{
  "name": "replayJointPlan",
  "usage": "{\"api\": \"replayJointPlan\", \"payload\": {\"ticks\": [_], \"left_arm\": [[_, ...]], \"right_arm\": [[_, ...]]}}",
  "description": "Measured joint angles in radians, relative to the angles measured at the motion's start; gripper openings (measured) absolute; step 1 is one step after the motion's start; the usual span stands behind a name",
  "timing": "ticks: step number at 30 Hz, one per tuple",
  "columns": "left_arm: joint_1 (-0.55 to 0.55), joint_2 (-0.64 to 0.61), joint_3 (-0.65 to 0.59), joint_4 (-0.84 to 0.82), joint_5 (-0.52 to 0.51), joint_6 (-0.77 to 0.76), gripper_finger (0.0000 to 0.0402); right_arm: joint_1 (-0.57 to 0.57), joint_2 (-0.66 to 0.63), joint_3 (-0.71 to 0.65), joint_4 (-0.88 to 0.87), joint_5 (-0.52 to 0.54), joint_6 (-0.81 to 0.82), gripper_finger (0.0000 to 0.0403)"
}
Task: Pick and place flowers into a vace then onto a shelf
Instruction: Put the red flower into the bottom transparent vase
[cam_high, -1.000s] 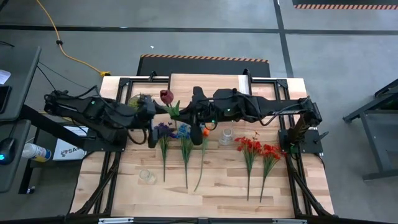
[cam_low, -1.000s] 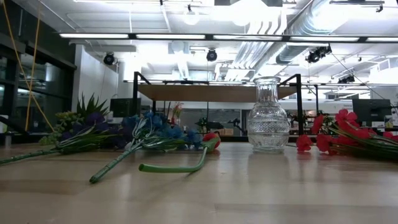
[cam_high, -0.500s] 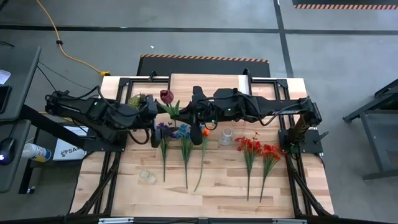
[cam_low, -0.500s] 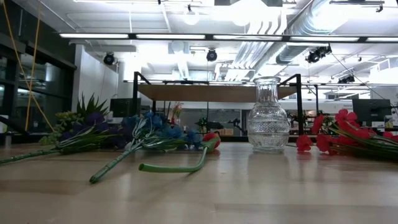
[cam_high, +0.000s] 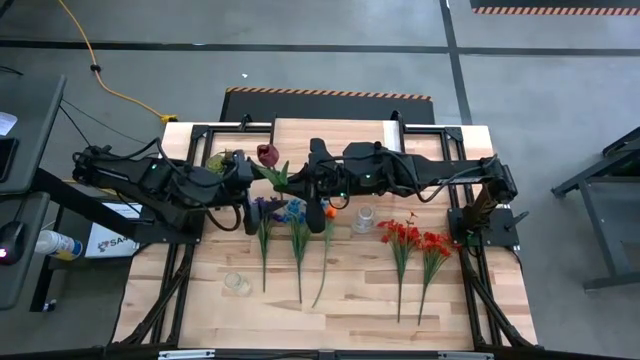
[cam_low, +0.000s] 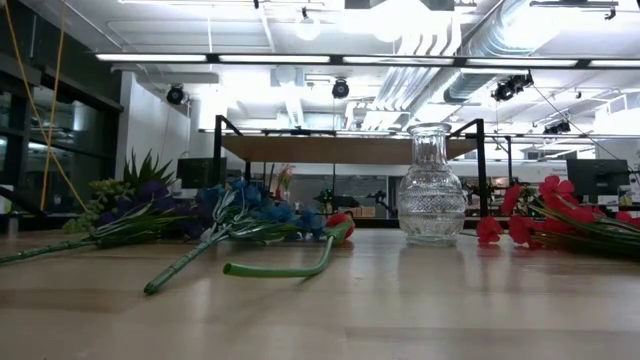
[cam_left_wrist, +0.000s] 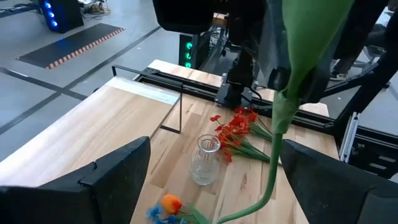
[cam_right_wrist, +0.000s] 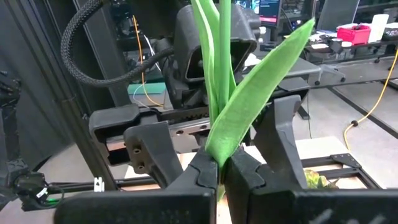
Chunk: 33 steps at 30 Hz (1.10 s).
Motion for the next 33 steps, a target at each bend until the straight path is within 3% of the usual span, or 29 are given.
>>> {"api": "replayJointPlan", "payload": {"ticks": [4, 15, 25, 33], "left_arm": [[0.000, 0.003, 0.000, 0.000, 0.000, 0.000, 0.0355], [0.000, 0.003, 0.000, 0.000, -0.004, 0.019, 0.0215], [-0.001, 0.003, 0.001, 0.002, 0.026, 0.060, 0.0034], [0.000, 0.004, 0.001, 0.016, 0.024, 0.068, 0.0039]], "right_arm": [[0.000, 0.000, 0.000, 0.000, 0.000, 0.000, 0.0003], [0.000, 0.001, 0.000, 0.000, 0.004, -0.001, 0.0002], [-0.001, 0.001, 0.000, -0.002, 0.009, 0.000, 0.0004], [-0.001, 0.001, 0.000, -0.008, 0.017, 0.002, 0.0006]]}}
